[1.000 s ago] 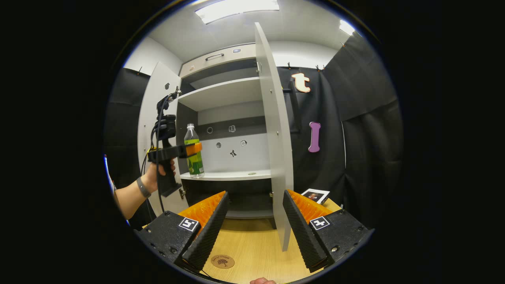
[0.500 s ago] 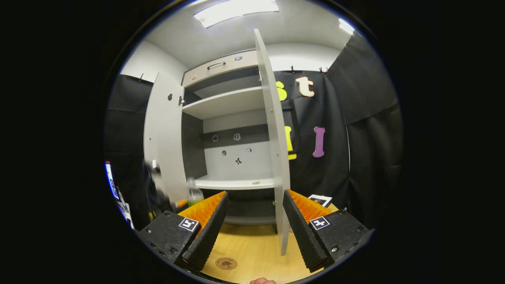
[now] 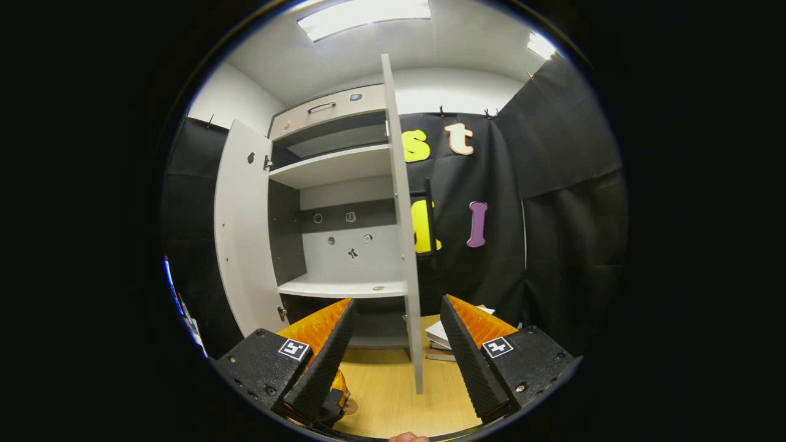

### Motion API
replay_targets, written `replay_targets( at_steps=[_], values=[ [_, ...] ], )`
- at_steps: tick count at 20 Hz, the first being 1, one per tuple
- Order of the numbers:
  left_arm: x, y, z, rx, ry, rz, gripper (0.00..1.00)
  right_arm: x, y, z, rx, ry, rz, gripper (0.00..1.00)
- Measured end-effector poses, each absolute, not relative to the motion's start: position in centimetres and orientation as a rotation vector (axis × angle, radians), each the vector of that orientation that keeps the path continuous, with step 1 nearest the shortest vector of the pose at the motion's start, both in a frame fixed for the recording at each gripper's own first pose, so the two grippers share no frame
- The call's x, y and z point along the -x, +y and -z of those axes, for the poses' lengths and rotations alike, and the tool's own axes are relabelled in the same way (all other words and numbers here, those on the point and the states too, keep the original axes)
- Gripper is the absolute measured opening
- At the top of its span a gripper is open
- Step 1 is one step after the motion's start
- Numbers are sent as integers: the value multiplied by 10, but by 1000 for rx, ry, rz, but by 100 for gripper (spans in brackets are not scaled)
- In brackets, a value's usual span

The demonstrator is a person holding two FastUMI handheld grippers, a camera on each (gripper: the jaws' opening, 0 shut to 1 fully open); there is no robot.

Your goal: Grasp the bottle in the cabinet with the left hand and place it on the coaster, then close the right door with the right hand and the left door with the left hand.

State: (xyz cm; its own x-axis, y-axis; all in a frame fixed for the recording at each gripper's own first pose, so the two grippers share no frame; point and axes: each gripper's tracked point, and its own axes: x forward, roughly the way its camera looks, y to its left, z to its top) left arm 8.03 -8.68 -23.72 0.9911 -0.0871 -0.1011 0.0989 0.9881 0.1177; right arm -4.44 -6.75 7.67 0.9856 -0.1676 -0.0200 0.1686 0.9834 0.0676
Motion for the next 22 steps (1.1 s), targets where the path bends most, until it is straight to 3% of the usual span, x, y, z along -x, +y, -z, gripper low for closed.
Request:
replay_targets(
  at_steps=[7, 11, 16, 22],
  values=[
    [-72, -87, 253, -153, 118, 104, 72, 57, -79, -69, -57, 37, 224, 84],
    [-70, -88, 255, -147, 148, 107, 77, 56, -80, -65, -78, 42, 215, 84],
    [-61, -88, 239, -142, 138, 131, 95, 55, -83, -60, -92, 45, 205, 84],
    [-48, -89, 196, -93, 96, 129, 94, 51, -81, -47, -129, 39, 171, 84]
  ],
)
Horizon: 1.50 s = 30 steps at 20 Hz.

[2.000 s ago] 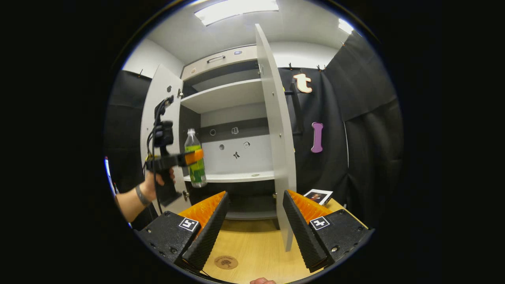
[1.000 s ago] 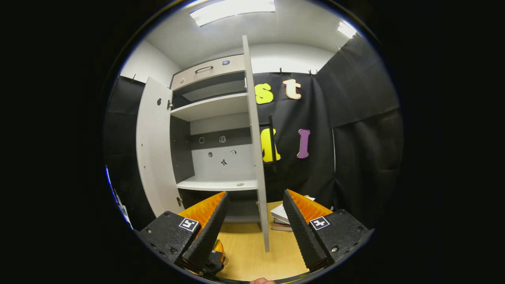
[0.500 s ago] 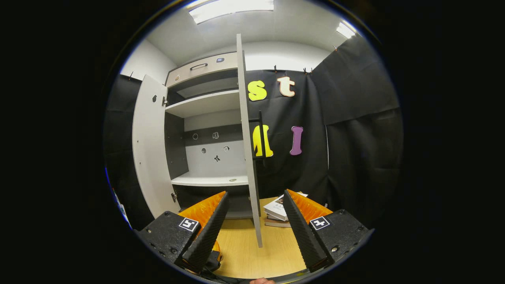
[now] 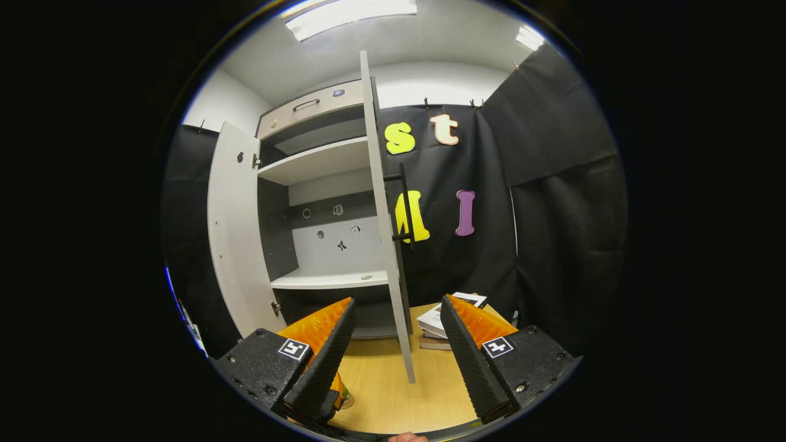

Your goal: Grasp the bottle in the cabinet with the left hand and place it on the coaster, then close the right door with the right hand and the left door with the left hand.

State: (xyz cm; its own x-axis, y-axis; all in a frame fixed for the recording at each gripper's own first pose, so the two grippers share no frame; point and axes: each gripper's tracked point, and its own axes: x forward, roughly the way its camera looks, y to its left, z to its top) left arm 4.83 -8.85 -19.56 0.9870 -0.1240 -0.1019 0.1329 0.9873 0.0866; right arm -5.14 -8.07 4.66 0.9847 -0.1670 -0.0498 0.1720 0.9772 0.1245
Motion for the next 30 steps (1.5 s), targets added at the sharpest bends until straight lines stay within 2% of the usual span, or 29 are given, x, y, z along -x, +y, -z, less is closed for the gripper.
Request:
replay_targets(
  at_steps=[8, 9, 12, 13, 17, 21, 25, 29, 30],
  values=[
    [-22, -88, 78, -3, 26, 149, 95, 42, -79, -28, -120, 0, 124, 84],
    [-18, -86, 62, -9, 14, 151, 90, 39, -76, -25, -129, -8, 115, 84],
    [-6, -77, 28, -26, -6, 139, 99, 35, -71, -20, -135, -30, 99, 84],
    [-3, -73, 19, -39, -11, 134, 95, 34, -70, -16, -128, -30, 96, 84],
    [11, -62, -1, -76, -10, 123, 95, 36, -59, -9, -124, -19, 67, 84],
    [16, -55, -15, -76, -23, 99, 95, 32, -67, -38, -136, -46, 49, 84],
    [19, -54, -16, -90, -28, 92, 95, 11, -114, -114, -81, -163, 116, 84],
    [19, -46, -13, -136, -49, 62, 95, -13, -182, -153, -32, -200, 334, 84],
    [19, -47, -10, -135, -43, 57, 95, -20, -185, -161, -47, -208, 342, 84]
  ],
)
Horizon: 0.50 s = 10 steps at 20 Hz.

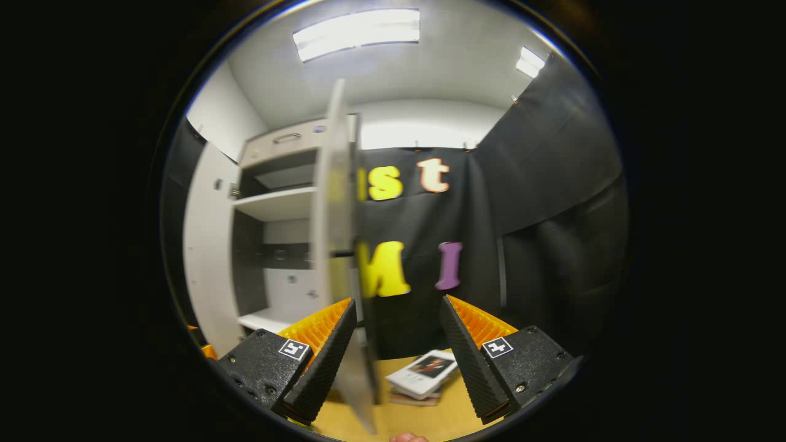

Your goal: Grasp the bottle in the cabinet with the left hand and place it on the coaster, then close the right door with the right hand and the left door with the left hand.

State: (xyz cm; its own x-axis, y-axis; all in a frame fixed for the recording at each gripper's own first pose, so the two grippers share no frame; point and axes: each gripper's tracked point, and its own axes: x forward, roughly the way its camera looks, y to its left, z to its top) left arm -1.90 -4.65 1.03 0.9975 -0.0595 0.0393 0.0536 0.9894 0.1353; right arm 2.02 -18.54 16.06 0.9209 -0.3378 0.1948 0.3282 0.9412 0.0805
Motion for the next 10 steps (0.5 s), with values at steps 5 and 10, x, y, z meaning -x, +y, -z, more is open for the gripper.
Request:
replay_targets(
  at_steps=[5, 10],
  values=[
    [16, -57, -1, -82, -13, 95, 95, -53, -181, -173, -44, -216, 295, 84],
    [13, -50, 8, -73, 8, 70, 95, -57, -172, -171, -27, -215, 319, 83]
  ],
)
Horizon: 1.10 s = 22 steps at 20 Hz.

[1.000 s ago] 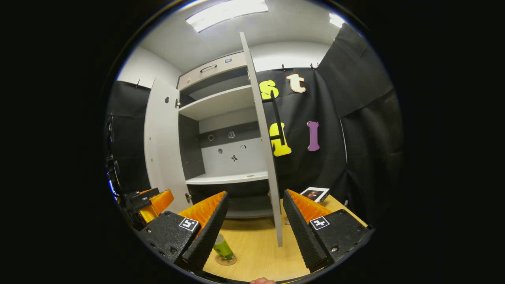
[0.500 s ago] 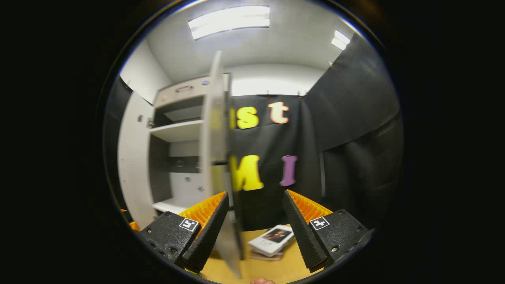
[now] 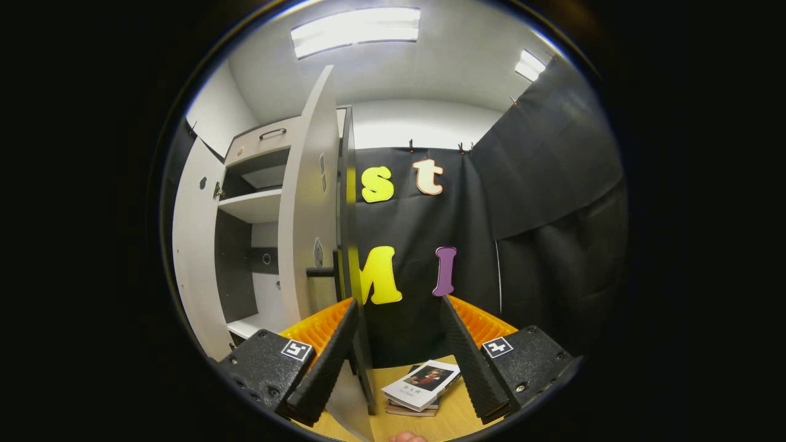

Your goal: Grasp the bottle in the cabinet with the left hand and place it on the coaster, then close the right door with the right hand and the left door with the left hand.

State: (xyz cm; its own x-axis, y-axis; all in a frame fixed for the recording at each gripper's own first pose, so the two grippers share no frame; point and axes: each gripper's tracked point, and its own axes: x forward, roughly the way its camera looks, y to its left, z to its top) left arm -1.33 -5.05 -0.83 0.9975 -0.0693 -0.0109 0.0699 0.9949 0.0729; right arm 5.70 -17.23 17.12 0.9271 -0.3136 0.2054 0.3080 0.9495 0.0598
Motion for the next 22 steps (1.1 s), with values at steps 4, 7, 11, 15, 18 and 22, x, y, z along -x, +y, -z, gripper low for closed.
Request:
replay_targets(
  at_steps=[4, 7, 11, 15, 18, 22],
  values=[
    [12, -42, 13, -48, 20, 43, 95, -56, -158, -171, 57, -199, 331, 82],
    [12, -35, 18, -20, 31, 18, 95, -55, -136, -170, 58, -205, 316, 82],
    [13, -23, 28, -14, 40, -9, 95, -67, -90, -166, 38, -186, 186, 82],
    [17, -17, 18, -5, 23, -27, 95, -92, -47, -160, 8, -153, 6, 82],
    [17, -9, 14, -8, 12, -53, 95, -90, -51, -170, 13, -179, 14, 83],
    [18, 2, 15, -9, 15, -81, 90, -81, -48, -177, 23, -200, -3, 83]
  ],
)
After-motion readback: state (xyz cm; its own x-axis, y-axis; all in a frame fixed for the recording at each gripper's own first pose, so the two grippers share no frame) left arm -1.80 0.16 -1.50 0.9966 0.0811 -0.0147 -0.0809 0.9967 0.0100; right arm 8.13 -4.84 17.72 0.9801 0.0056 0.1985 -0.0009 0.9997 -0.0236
